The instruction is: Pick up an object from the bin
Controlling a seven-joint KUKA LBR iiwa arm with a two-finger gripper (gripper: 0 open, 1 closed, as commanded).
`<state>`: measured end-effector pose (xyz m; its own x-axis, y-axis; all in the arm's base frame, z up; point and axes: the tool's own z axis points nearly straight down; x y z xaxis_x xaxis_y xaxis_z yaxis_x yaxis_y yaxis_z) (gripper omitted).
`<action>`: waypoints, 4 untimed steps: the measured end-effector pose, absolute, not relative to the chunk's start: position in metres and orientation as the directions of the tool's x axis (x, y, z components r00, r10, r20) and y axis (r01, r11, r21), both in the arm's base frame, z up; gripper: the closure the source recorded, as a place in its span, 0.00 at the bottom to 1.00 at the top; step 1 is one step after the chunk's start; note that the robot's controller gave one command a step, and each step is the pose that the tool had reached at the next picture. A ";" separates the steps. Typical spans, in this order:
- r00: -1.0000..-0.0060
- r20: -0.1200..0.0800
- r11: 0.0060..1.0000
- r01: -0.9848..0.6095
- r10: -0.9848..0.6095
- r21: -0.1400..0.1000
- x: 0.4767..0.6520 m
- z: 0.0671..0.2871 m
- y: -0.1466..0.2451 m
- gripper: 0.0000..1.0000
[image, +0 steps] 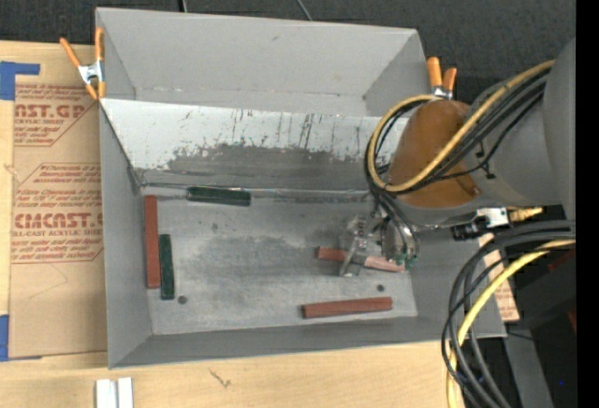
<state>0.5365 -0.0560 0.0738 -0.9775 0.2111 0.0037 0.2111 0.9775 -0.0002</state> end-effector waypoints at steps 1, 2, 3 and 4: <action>-0.977 0.009 0.978 0.211 0.211 0.000 0.535 0.095 -0.056 1.00; -0.978 0.000 0.978 0.211 0.211 0.001 0.537 0.112 -0.056 1.00; -0.978 -0.003 0.978 0.210 0.210 0.001 0.537 0.123 -0.056 1.00; -0.978 0.000 0.978 0.210 0.210 0.001 0.537 0.131 -0.055 1.00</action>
Offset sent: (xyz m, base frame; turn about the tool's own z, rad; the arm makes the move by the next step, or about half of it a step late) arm 0.0001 0.0000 0.0676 0.0000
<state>0.5368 -0.0554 0.1311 -0.9776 0.2102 -0.0002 0.2102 0.9776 0.0011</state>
